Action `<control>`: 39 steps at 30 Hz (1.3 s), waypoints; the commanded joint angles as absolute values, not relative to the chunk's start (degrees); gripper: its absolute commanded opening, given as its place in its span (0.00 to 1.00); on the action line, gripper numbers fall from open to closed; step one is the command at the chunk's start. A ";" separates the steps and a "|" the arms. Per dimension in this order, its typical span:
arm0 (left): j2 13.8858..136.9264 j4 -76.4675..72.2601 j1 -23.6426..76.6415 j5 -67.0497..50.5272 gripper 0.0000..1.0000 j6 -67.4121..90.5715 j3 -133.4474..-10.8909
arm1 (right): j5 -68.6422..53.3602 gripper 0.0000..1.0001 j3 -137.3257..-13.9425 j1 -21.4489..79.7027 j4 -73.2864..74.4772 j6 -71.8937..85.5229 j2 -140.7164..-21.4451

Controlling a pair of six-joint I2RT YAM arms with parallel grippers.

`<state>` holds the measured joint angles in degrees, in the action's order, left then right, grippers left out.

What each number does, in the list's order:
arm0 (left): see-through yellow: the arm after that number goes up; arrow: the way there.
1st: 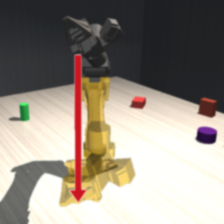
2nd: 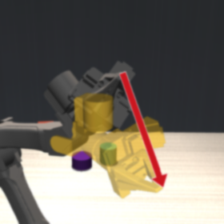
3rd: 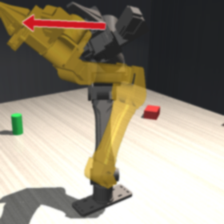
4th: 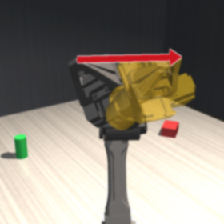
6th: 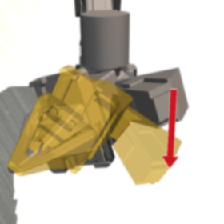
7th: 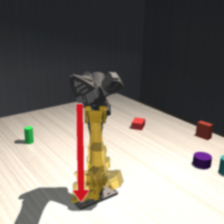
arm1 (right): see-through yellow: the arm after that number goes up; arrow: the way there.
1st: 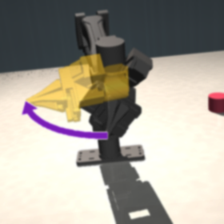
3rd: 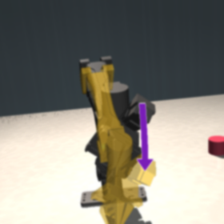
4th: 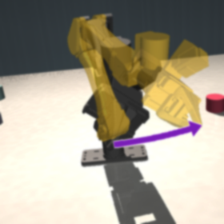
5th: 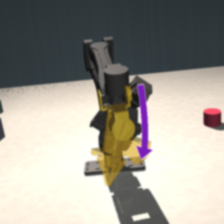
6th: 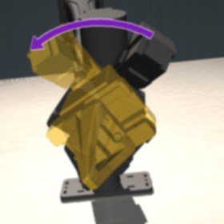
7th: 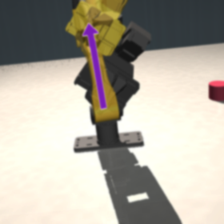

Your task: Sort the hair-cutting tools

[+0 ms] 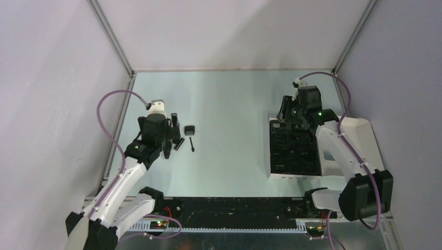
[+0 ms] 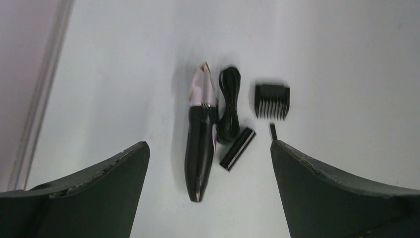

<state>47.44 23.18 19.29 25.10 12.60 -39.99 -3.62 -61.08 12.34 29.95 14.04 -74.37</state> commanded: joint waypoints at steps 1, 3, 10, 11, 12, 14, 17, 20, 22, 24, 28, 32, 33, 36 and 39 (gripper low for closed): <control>54.26 31.74 18.97 20.44 1.00 16.92 -44.82 | -5.91 0.52 -59.36 14.16 30.48 15.42 -67.83; 56.89 33.99 18.91 18.50 1.00 17.45 -45.53 | -6.46 0.52 -57.55 15.15 29.62 16.27 -65.81; 69.39 37.56 19.26 11.62 0.87 16.28 -47.67 | -7.69 0.52 -51.60 19.86 25.84 18.47 -60.85; 70.42 37.81 19.40 11.48 0.86 15.69 -48.48 | -7.76 0.53 -51.38 20.21 25.89 18.48 -60.35; 72.25 38.17 19.46 11.15 0.82 15.32 -49.34 | -7.87 0.53 -50.99 20.74 25.98 18.51 -60.06; 74.96 38.25 19.59 10.79 0.75 14.25 -50.54 | -7.94 0.53 -50.29 21.28 25.98 18.35 -58.65; 78.27 38.65 19.60 11.66 0.64 12.52 -52.21 | -8.11 0.53 -49.09 21.51 25.34 18.07 -57.27; 82.28 39.16 19.64 11.64 0.53 10.81 -54.26 | -8.40 0.53 -47.75 21.52 24.91 18.09 -56.01; 84.33 39.40 19.56 11.36 0.50 9.22 -55.19 | -8.70 0.53 -47.12 21.49 24.58 18.17 -55.57; 86.30 39.75 19.52 11.41 0.48 8.28 -55.92 | -8.96 0.53 -46.69 21.45 24.41 18.15 -55.23; 89.45 40.13 19.41 11.88 0.47 7.22 -56.81 | -9.04 0.54 -46.13 21.37 24.08 17.92 -54.86; 91.64 39.96 18.97 12.62 0.47 6.63 -57.06 | -9.37 0.54 -46.06 21.13 23.86 17.82 -55.21; 92.21 39.93 18.69 12.55 0.47 6.57 -57.16 | -9.39 0.54 -46.01 21.10 23.80 17.83 -55.31; 93.34 39.77 18.18 11.30 0.47 6.43 -57.44 | -9.41 0.54 -45.90 21.07 23.50 17.84 -55.49; 94.42 39.92 18.07 10.51 0.47 6.27 -57.65 | -9.64 0.54 -45.62 21.01 23.21 17.92 -55.73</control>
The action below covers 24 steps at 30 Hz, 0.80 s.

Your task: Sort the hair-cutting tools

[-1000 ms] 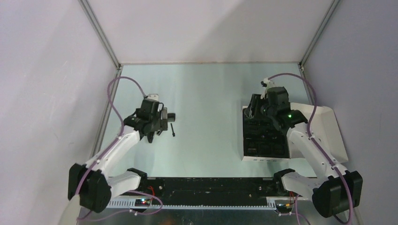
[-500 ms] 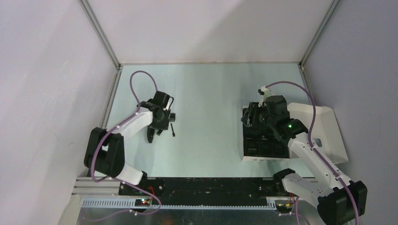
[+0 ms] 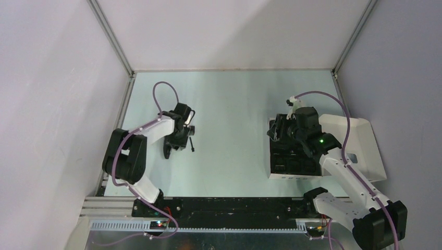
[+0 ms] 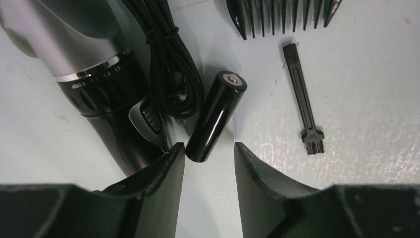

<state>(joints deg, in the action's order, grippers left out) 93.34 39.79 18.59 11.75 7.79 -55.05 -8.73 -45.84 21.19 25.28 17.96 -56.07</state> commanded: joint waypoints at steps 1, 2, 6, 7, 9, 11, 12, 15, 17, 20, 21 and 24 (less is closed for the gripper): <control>94.95 39.95 18.09 10.38 0.47 6.30 -57.70 | -9.86 0.54 -45.62 21.01 23.07 17.93 -55.81; 95.16 40.01 18.03 10.38 0.47 6.19 -57.73 | -9.89 0.54 -45.62 21.01 23.01 17.95 -55.88; 96.21 40.36 18.02 9.43 0.46 6.07 -57.91 | -10.13 0.54 -45.53 21.01 22.76 18.00 -56.14; 96.41 40.41 18.02 9.24 0.46 6.02 -57.96 | -10.29 0.54 -45.53 21.01 22.72 18.01 -56.27; 96.63 40.49 18.02 8.76 0.44 5.98 -57.92 | -10.40 0.54 -45.53 21.01 22.56 18.01 -56.25; 96.83 40.67 18.05 8.18 0.41 5.96 -57.92 | -10.52 0.54 -45.53 20.98 22.44 18.06 -56.20; 96.84 40.72 18.08 7.78 0.39 5.91 -57.92 | -10.61 0.54 -45.53 20.99 22.35 18.09 -56.18; 96.47 41.23 18.22 6.83 0.29 5.81 -57.53 | -10.78 0.54 -45.53 21.01 22.11 18.23 -56.09; 95.33 41.40 18.61 5.99 0.25 5.61 -56.87 | -10.98 0.54 -45.53 21.01 21.83 18.39 -55.97; 92.15 41.07 19.25 4.75 0.19 5.27 -55.78 | -11.76 0.54 -45.54 21.00 21.21 18.57 -55.82; 91.47 40.93 19.60 4.26 0.18 5.21 -55.28 | -11.99 0.54 -45.53 20.96 21.11 18.73 -55.82; 87.34 40.34 20.55 3.51 0.10 5.24 -54.56 | -13.51 0.54 -45.57 21.00 20.39 19.43 -55.65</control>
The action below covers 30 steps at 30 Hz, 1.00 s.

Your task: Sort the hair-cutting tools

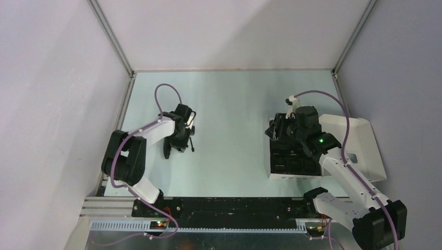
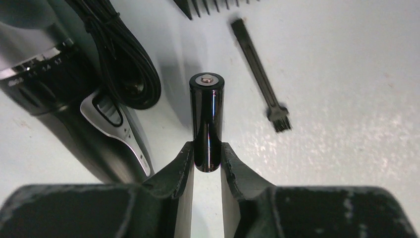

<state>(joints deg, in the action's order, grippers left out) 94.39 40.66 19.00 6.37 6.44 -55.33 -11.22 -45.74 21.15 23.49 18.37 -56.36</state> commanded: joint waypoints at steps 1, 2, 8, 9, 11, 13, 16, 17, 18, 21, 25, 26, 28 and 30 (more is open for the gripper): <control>86.52 40.16 20.73 3.23 0.08 5.26 -54.35 | -14.10 0.54 -45.59 21.05 20.15 19.60 -55.60; 84.78 40.12 20.98 2.98 0.02 5.31 -54.25 | -14.39 0.54 -45.54 21.19 20.01 19.95 -55.45; 75.53 37.92 23.47 -1.83 0.00 5.24 -52.78 | -17.14 0.54 -45.58 22.41 17.70 22.65 -55.47; 73.35 37.12 23.86 -2.32 0.00 5.17 -52.62 | -17.78 0.54 -45.54 23.01 16.69 22.97 -55.64; 70.09 35.46 25.22 -3.99 0.00 5.04 -51.95 | -18.69 0.54 -45.56 24.11 15.03 24.43 -56.10; 66.64 33.46 26.53 -5.82 0.00 5.01 -51.34 | -19.77 0.54 -45.55 25.46 12.77 26.52 -56.73; 62.73 30.32 28.92 -8.62 0.00 4.72 -50.46 | -21.22 0.54 -45.60 27.35 9.38 29.24 -57.73; 60.97 29.79 30.12 -9.10 0.00 4.56 -50.36 | -21.87 0.54 -45.61 28.31 7.22 30.71 -58.42; 60.19 28.67 30.71 -10.19 0.00 4.22 -50.16 | -22.58 0.54 -45.61 29.33 5.08 31.44 -58.74; 56.61 26.47 34.00 -11.50 0.00 3.50 -49.83 | -23.99 0.54 -46.02 31.14 1.30 34.95 -61.10; 54.14 23.84 37.80 -11.91 0.00 2.31 -49.82 | -25.11 0.54 -48.44 34.04 -2.34 36.37 -64.26; 53.97 23.56 38.45 -11.80 0.00 2.03 -50.00 | -25.53 0.54 -49.20 34.64 -3.22 36.60 -65.13; 54.18 23.46 40.16 -11.33 0.00 1.14 -50.57 | -26.48 0.54 -50.39 35.09 -4.27 37.22 -66.30; 54.49 23.53 41.35 -11.02 0.00 0.40 -51.08 | -27.75 0.54 -51.88 35.47 -4.95 37.63 -67.55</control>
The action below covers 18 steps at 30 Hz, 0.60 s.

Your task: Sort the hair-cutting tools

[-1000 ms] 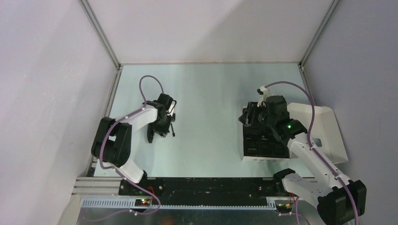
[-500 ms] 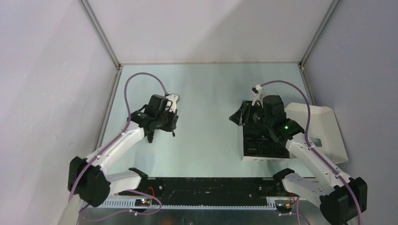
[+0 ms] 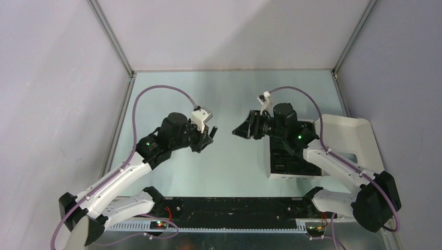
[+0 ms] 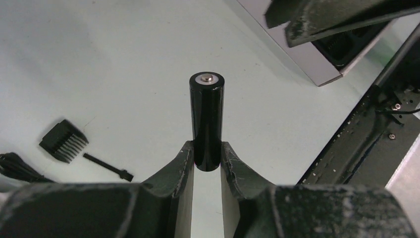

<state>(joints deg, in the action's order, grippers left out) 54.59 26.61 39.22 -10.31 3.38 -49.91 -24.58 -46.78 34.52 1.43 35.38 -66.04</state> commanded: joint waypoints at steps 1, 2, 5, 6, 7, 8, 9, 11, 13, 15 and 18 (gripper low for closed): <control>54.58 23.50 42.15 -11.02 0.00 0.23 -51.35 | -28.25 0.54 -52.31 35.58 -5.20 37.86 -67.96; 54.89 23.43 42.43 -11.05 0.00 0.20 -51.52 | -29.01 0.54 -52.91 35.72 -5.83 38.21 -68.45; 55.59 23.72 43.86 -10.87 0.00 -1.98 -52.49 | -30.01 0.55 -53.69 36.21 -6.91 38.70 -69.39; 55.86 23.82 44.39 -10.72 0.00 -2.31 -52.70 | -30.21 0.55 -54.25 36.34 -6.87 38.75 -69.63; 55.97 23.97 44.69 -10.68 0.00 -2.95 -53.21 | -30.71 0.55 -54.55 36.57 -6.86 38.75 -70.25; 56.27 24.07 45.25 -10.62 0.00 -3.23 -53.41 | -30.91 0.55 -55.10 36.70 -6.90 38.74 -70.55; 56.43 24.23 45.48 -10.63 0.00 -3.71 -53.80 | -31.19 0.55 -55.57 36.95 -7.00 38.79 -71.05; 56.82 24.47 45.91 -10.57 0.00 -4.34 -54.34 | -31.18 0.55 -56.18 37.48 -6.75 38.77 -71.79; 57.05 24.56 46.13 -10.52 0.00 -4.87 -54.69 | -31.07 0.54 -57.01 37.98 -5.71 38.53 -72.66; 57.24 24.65 46.28 -10.54 0.00 -5.39 -55.06 | -31.44 0.54 -57.65 38.36 -4.78 38.09 -73.47; 57.76 24.95 46.37 -10.67 0.00 -6.23 -55.72 | -31.58 0.52 -57.96 38.99 -3.93 37.70 -74.21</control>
<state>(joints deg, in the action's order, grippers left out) 57.36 26.04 45.84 -10.31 -3.53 -52.77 -30.41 -54.96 38.11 -4.23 37.95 -73.34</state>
